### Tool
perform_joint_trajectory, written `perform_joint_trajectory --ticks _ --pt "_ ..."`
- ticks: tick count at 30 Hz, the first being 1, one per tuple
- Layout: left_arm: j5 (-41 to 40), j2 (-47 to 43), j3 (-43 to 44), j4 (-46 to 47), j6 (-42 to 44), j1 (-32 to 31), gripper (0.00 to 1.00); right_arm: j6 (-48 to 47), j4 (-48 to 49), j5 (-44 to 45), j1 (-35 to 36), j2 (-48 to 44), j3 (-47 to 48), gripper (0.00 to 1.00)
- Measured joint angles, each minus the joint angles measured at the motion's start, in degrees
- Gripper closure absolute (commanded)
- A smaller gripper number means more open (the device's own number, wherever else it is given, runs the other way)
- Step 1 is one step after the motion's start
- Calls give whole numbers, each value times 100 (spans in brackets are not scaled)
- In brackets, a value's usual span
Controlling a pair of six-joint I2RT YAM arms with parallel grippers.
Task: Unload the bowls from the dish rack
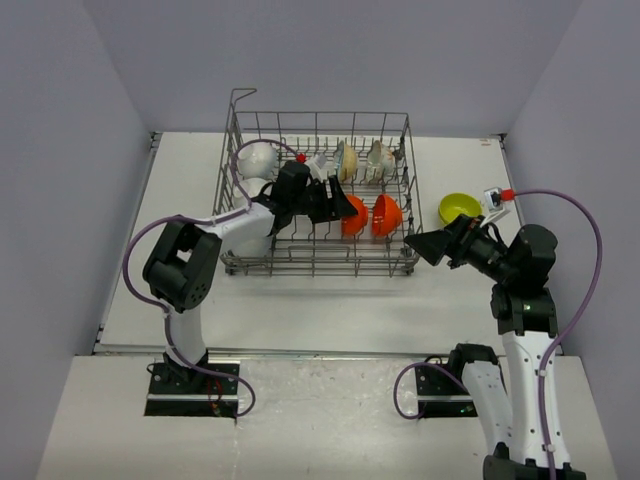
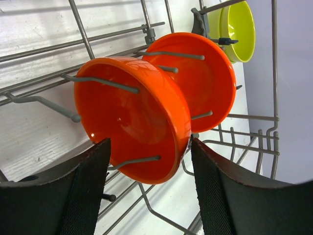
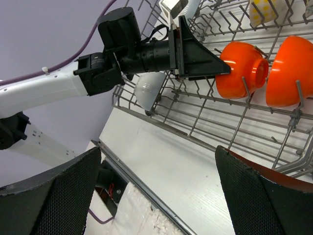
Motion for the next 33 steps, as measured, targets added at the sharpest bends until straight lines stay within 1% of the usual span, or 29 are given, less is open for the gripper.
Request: perform_joint_trajectory --ticks 5,13,16,20,24,29,31,33 --pt "-46 0 9 46 0 -11 29 -20 -4 2 61 0 0 2" --pt "-551 -372 -7 -22 114 -70 24 -20 -2 2 98 0 0 2" --pt "-741 -494 144 -90 251 -94 23 -20 -2 2 118 -7 0 2" --pt "-925 -487 494 -319 343 -149 23 -17 0 2 122 -13 0 2" --pt "-1086 -466 597 -479 369 -210 24 -17 -4 4 122 -24 0 2" --pt "-1064 -251 597 -638 321 -221 28 -20 -13 4 125 -90 7 2" --pt "-1025 -131 625 -717 297 -221 31 -33 -26 7 125 -92 15 2" --pt "-973 -2 688 -765 256 -221 31 -39 -52 7 125 -92 17 2"
